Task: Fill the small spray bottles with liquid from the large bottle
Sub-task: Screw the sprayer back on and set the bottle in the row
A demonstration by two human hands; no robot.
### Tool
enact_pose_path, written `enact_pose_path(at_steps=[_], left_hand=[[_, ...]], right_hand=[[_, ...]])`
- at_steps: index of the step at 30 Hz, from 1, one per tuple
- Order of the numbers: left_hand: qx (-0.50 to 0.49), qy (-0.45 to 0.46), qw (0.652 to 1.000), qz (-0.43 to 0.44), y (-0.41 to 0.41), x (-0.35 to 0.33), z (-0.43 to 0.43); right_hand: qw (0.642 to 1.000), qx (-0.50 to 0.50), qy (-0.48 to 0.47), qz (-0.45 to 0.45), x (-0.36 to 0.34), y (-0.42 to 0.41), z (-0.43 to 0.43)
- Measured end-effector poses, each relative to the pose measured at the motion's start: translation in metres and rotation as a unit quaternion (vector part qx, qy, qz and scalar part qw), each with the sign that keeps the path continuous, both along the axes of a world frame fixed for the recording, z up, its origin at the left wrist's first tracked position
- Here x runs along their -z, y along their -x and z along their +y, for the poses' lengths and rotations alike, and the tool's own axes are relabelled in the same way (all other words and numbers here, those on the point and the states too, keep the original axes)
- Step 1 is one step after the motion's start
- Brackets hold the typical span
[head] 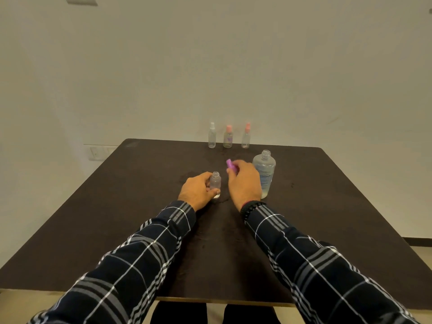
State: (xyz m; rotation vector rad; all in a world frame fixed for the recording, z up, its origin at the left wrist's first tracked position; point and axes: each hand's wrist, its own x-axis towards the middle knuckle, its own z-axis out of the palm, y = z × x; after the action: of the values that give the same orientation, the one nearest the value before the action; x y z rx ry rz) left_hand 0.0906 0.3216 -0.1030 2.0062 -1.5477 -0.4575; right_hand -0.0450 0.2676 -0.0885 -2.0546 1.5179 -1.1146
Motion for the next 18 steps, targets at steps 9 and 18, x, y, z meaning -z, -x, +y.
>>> enact_pose_path(at_steps=[9, 18], left_hand=[[-0.004, 0.004, 1.000, -0.009, -0.001, 0.000, 0.000], [-0.001, 0.001, 1.000, -0.005, -0.001, 0.000, -0.001]], right_hand=[[0.969, -0.037, 0.132, -0.206, -0.020, -0.014, 0.025], [0.955, -0.036, 0.083, -0.281, -0.012, -0.018, 0.028]])
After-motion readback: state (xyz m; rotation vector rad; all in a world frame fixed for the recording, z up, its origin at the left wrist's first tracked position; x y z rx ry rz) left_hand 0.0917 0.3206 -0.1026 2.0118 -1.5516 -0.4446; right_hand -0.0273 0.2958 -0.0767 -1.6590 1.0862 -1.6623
